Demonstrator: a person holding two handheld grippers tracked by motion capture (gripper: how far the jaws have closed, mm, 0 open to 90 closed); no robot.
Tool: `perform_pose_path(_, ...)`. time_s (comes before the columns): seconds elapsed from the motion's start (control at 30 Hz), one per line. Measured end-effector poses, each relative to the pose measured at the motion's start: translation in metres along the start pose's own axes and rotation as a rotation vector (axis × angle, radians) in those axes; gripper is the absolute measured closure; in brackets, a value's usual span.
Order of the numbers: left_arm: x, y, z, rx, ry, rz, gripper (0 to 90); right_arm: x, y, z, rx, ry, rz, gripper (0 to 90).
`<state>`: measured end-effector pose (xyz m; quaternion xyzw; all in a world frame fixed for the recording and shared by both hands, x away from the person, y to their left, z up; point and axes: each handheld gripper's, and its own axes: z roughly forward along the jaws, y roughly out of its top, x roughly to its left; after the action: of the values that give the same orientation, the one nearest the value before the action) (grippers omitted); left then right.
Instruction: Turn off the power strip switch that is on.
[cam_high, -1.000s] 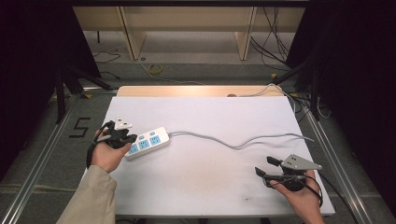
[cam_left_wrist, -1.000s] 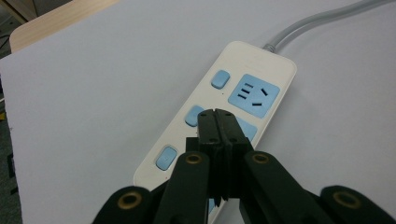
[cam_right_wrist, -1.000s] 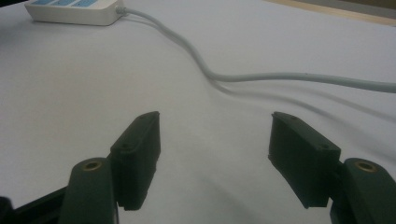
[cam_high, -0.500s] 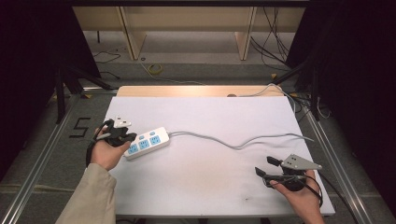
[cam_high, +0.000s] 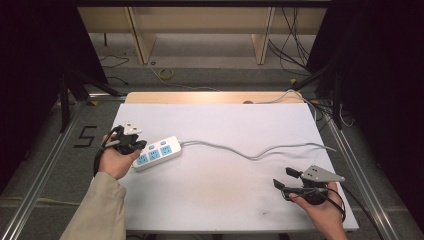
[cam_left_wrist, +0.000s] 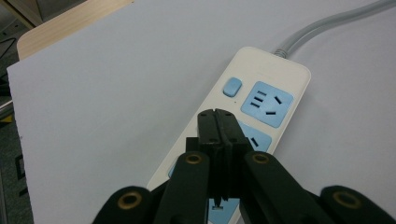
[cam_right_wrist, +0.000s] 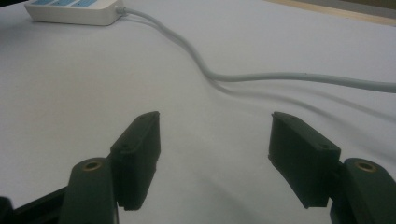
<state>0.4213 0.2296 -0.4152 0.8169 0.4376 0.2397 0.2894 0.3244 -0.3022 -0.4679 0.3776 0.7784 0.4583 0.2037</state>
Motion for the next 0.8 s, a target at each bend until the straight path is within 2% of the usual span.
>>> perform_pose_path(0.8, 0.0078, 0.0003, 0.0054, 0.034, 0.022, 0.001, 89.7, 0.0, -0.0001, -0.0004, 0.003, -0.001, 0.002, 34.7)
